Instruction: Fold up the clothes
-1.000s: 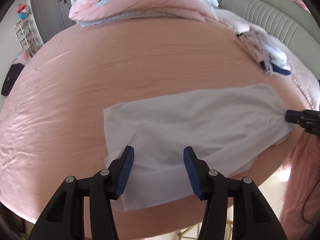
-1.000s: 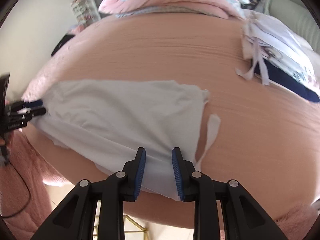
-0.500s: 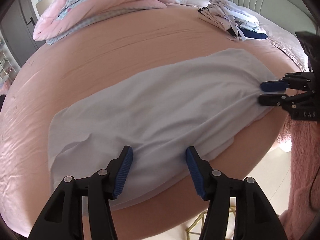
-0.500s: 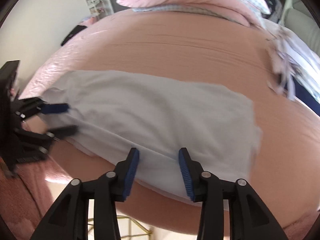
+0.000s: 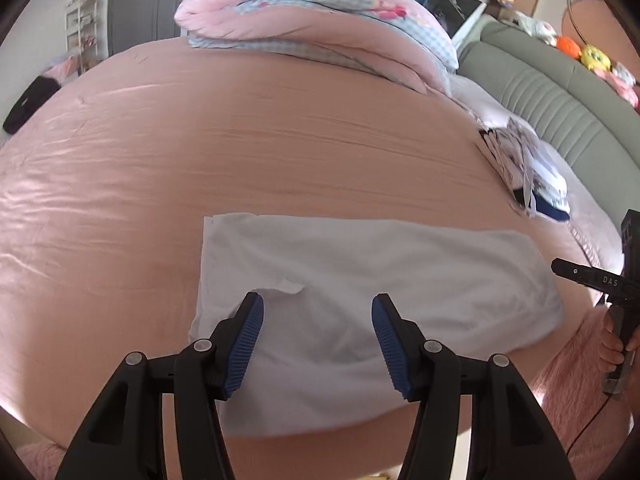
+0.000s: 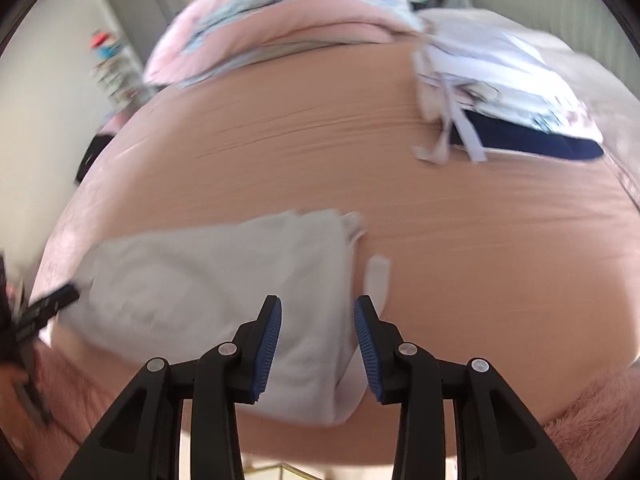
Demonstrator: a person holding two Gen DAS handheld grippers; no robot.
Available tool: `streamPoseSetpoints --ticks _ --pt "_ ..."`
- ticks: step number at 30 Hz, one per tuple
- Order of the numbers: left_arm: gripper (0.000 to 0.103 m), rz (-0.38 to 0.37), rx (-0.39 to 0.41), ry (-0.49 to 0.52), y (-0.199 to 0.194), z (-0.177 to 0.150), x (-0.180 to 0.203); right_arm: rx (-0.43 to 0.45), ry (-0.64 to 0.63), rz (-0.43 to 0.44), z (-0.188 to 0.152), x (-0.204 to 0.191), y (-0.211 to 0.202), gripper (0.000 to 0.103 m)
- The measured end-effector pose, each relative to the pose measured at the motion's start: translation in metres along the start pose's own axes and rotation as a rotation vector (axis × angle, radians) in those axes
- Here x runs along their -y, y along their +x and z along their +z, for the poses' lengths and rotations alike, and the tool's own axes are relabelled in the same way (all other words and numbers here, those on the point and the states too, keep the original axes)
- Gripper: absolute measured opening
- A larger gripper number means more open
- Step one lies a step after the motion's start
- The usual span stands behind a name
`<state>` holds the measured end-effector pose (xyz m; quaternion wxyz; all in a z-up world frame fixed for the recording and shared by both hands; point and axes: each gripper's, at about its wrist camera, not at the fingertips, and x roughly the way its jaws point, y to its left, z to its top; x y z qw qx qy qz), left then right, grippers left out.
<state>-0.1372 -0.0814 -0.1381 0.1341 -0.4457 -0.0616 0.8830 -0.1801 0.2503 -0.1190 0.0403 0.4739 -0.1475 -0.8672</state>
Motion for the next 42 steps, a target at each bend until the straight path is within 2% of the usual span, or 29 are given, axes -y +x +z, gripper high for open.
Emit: streamPoseSetpoints --ticks 1,2,3,4,7,9,10,11,13,16,17,19,22,27,29,31,33,35,37,38,40,42 --pt "0.054 -0.004 -0.002 0.004 0.002 0.003 0.000 0.006 0.005 0.024 0.006 -0.001 0.003 0.037" --pt "0.054 0.004 -0.002 0.019 0.004 0.007 0.002 0.013 -0.031 0.005 0.013 -0.007 0.007 0.037" --pt "0.054 0.007 0.001 0.038 0.006 0.012 0.007 0.020 -0.074 -0.022 0.019 -0.014 0.010 0.037" --pt "0.054 -0.005 0.004 0.056 0.008 0.018 0.014 0.023 -0.119 -0.085 0.026 -0.020 0.016 0.037" --pt "0.054 0.001 -0.031 0.103 0.024 0.031 0.028 -0.007 -0.115 -0.160 0.048 -0.018 0.040 0.037" --pt "0.054 -0.006 -0.054 0.126 0.039 0.036 0.035 -0.044 -0.065 -0.114 0.058 -0.008 0.055 0.037" --pt "0.054 -0.010 -0.064 0.139 0.046 0.037 0.039 -0.062 -0.065 -0.075 0.059 -0.008 0.062 0.037" --pt "0.054 -0.007 -0.077 0.156 0.054 0.035 0.042 -0.077 -0.103 -0.072 0.058 -0.013 0.070 0.037" --pt "0.054 0.011 -0.094 0.188 0.068 0.032 0.047 -0.087 -0.165 -0.092 0.054 -0.020 0.081 0.037" --pt "0.057 0.102 -0.069 0.222 0.079 0.031 0.040 -0.069 -0.201 -0.141 0.052 -0.019 0.086 0.040" --pt "0.058 0.118 -0.047 0.201 0.078 0.033 0.034 -0.063 -0.213 -0.157 0.051 -0.019 0.088 0.045" --pt "0.057 0.138 -0.010 0.127 0.073 0.037 0.022 -0.055 -0.189 -0.161 0.053 -0.014 0.088 0.049" --pt "0.057 0.207 0.034 0.013 0.059 0.039 -0.003 -0.030 -0.180 -0.204 0.055 -0.016 0.085 0.049" --pt "0.057 0.218 0.063 -0.189 0.023 0.033 -0.069 0.005 -0.087 -0.328 0.056 -0.014 0.075 0.049" --pt "0.057 0.197 0.076 -0.227 0.018 0.032 -0.080 0.001 -0.049 -0.298 0.057 -0.011 0.071 0.049" --pt "0.057 0.154 0.064 -0.223 0.022 0.035 -0.079 0.000 -0.084 -0.267 0.054 -0.025 0.067 0.049" --pt "0.057 0.089 0.020 -0.176 0.032 0.036 -0.068 0.003 -0.141 -0.250 0.049 -0.045 0.063 0.049" --pt "0.057 0.102 -0.042 -0.085 0.045 0.034 -0.050 0.003 -0.196 -0.235 0.035 -0.064 0.056 0.049" --pt "0.060 0.175 -0.064 0.005 0.053 0.032 -0.038 -0.025 -0.237 -0.211 0.024 -0.082 0.058 0.049" --pt "0.060 0.212 -0.058 0.013 0.053 0.032 -0.039 -0.045 -0.262 -0.227 0.019 -0.088 0.060 0.049" --pt "0.060 0.297 -0.045 -0.036 0.047 0.034 -0.048 -0.074 -0.307 -0.304 0.007 -0.090 0.067 0.049" --pt "0.065 0.324 -0.019 -0.082 0.037 0.037 -0.060 -0.078 -0.277 -0.357 0.002 -0.075 0.064 0.049"
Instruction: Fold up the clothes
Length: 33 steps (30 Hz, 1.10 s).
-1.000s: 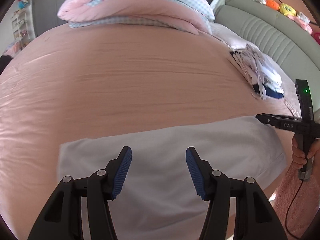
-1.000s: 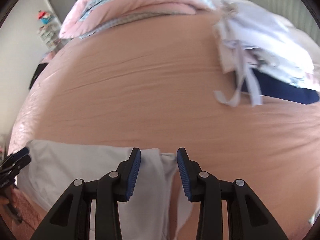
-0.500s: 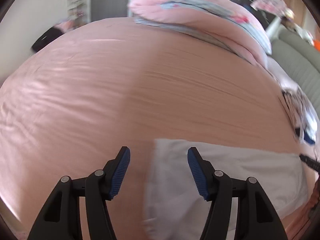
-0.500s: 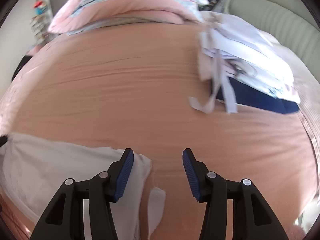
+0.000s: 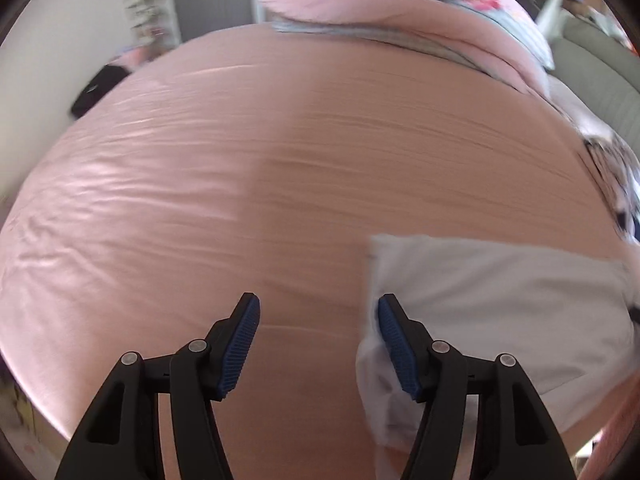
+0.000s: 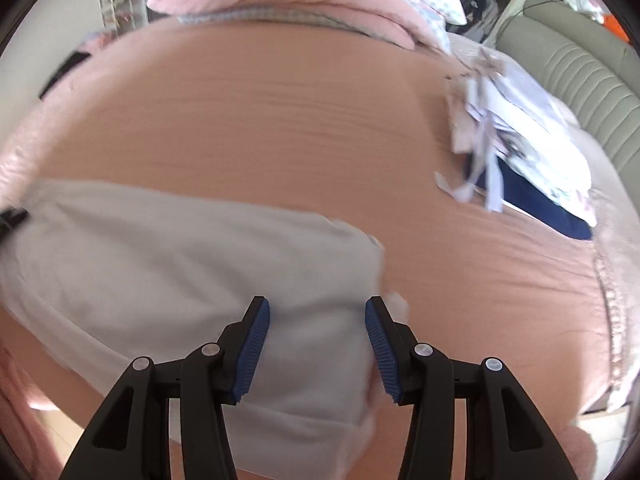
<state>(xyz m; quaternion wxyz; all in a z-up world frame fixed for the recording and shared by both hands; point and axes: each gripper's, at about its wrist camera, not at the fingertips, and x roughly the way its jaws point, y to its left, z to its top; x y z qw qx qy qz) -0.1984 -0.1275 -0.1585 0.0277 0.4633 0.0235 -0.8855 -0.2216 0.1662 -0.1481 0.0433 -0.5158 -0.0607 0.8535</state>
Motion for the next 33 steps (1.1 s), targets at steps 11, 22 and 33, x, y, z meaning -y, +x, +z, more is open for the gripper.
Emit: streamPoseSetpoints --ticks 11,22,33 --pt "0.065 -0.229 0.028 0.380 -0.042 -0.039 0.102 0.063 -0.094 0.131 -0.033 0.003 -0.050 0.052" --pt "0.065 -0.182 0.025 0.310 -0.059 -0.049 0.082 0.053 -0.112 0.188 -0.058 0.016 -0.050 0.052" --pt "0.065 -0.213 0.077 0.028 -0.044 -0.040 0.035 -0.075 0.466 0.379 -0.067 0.103 -0.005 0.066"
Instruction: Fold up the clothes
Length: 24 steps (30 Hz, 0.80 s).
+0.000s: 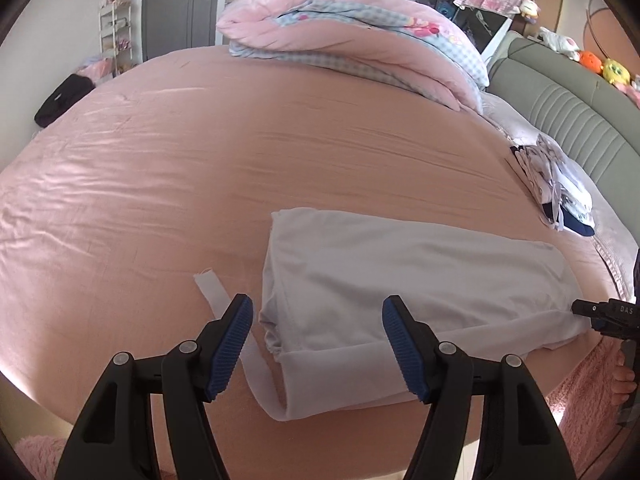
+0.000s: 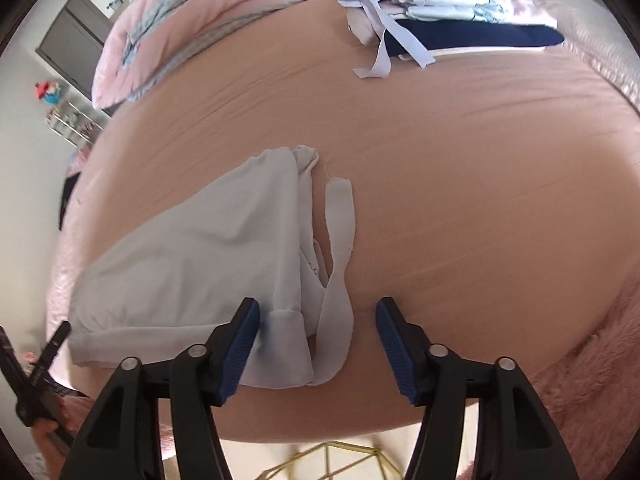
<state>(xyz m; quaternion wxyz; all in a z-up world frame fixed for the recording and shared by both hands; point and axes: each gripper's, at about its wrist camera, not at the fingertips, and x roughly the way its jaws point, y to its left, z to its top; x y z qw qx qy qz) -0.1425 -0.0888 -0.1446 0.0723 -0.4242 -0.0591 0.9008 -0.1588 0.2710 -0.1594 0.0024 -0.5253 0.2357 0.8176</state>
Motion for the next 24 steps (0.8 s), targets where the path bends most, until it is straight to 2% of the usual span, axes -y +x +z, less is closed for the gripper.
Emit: streamPoseSetpoints --ticks 1,4,5,6,7,10,11,12,15,18,21,24 --pt "0.065 -0.003 0.000 -0.008 -0.001 -0.001 -0.002 -0.004 0.002 0.015 0.001 0.000 0.001 0.066" --pt "0.065 -0.001 0.004 0.000 -0.001 -0.003 0.001 -0.043 0.038 0.159 0.001 -0.005 0.005 0.065" --pt "0.065 0.001 0.004 0.008 -0.001 -0.003 0.002 -0.055 0.045 0.168 0.002 -0.007 0.009 0.064" --pt "0.065 0.001 0.004 0.014 0.000 -0.002 0.003 -0.047 0.035 0.135 0.000 -0.011 0.011 0.061" --pt "0.065 0.000 0.003 0.021 0.001 -0.001 0.004 -0.034 0.020 0.095 -0.001 -0.015 0.013 0.050" --pt "0.065 0.015 0.013 0.034 -0.005 -0.007 0.002 0.011 0.016 0.037 0.003 -0.018 0.018 0.040" --pt "0.065 0.018 0.017 0.034 -0.005 -0.007 0.002 0.017 -0.004 0.029 0.003 -0.023 0.015 0.025" --pt "0.065 0.018 0.020 0.031 -0.006 -0.007 0.001 0.023 -0.023 0.021 0.003 -0.028 0.012 0.019" --pt "0.065 0.025 0.028 0.021 -0.008 -0.006 -0.004 0.046 -0.084 -0.005 0.003 -0.043 0.002 0.018" --pt "0.065 0.028 0.039 -0.002 -0.010 -0.004 -0.011 0.117 -0.150 0.008 0.009 -0.063 -0.018 0.018" --pt "0.065 0.026 0.045 -0.026 -0.010 -0.002 -0.017 0.197 -0.327 -0.023 0.008 -0.106 -0.039 0.017" --pt "0.065 0.021 0.054 -0.042 -0.012 0.000 -0.021 0.241 -0.510 -0.005 0.004 -0.153 -0.049 0.017"
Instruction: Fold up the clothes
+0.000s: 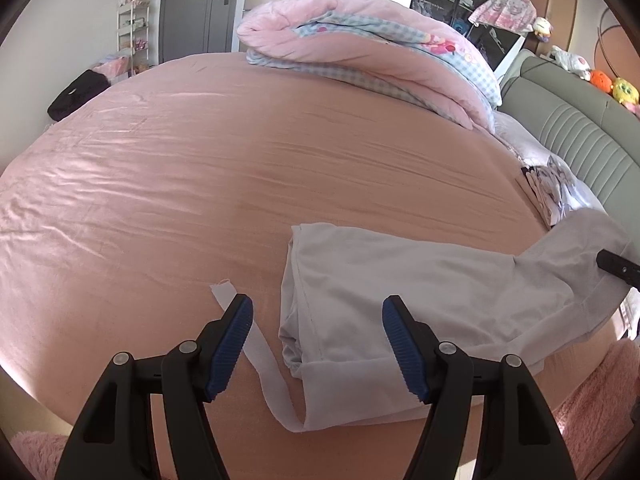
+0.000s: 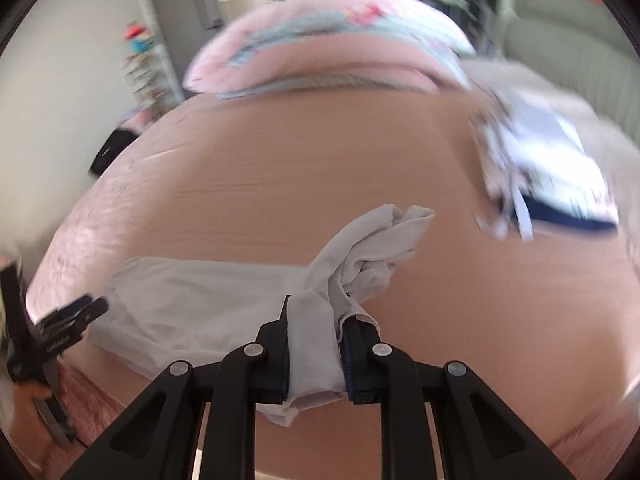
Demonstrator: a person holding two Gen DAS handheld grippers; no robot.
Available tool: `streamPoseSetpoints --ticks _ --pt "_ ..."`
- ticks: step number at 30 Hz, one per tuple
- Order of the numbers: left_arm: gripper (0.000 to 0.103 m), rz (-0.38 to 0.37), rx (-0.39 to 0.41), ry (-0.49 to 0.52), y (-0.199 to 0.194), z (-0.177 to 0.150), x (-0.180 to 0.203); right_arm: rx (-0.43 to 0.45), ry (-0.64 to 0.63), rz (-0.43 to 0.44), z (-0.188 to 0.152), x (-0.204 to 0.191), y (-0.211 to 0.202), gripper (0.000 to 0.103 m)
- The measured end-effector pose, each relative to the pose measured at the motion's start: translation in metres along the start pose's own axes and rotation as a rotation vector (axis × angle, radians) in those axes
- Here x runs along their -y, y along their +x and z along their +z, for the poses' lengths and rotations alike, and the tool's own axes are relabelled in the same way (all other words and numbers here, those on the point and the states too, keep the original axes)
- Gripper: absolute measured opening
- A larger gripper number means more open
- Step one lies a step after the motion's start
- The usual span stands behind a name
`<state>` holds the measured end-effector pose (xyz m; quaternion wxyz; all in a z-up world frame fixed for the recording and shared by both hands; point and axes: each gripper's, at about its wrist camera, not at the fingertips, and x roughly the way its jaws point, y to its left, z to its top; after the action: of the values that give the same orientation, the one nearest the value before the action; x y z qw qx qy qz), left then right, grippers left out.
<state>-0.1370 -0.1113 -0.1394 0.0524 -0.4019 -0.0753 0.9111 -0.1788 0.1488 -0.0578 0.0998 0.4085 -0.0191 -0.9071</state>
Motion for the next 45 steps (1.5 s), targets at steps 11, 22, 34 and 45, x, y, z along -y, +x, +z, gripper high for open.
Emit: streamPoseSetpoints --ticks 11,22,34,45 --pt "0.066 -0.250 0.004 0.111 -0.010 -0.003 0.037 -0.065 -0.112 0.063 0.005 -0.061 0.020 0.018" --pt "0.066 -0.276 -0.096 0.431 0.035 -0.016 0.160 -0.072 0.316 0.181 -0.013 0.065 0.002 0.018" --pt "0.066 -0.288 -0.069 0.375 0.017 -0.028 0.141 -0.053 0.384 0.187 -0.004 0.066 0.000 0.018" --pt "0.067 -0.230 -0.107 0.412 0.033 -0.030 0.137 0.006 0.362 0.118 -0.010 0.094 -0.019 0.045"
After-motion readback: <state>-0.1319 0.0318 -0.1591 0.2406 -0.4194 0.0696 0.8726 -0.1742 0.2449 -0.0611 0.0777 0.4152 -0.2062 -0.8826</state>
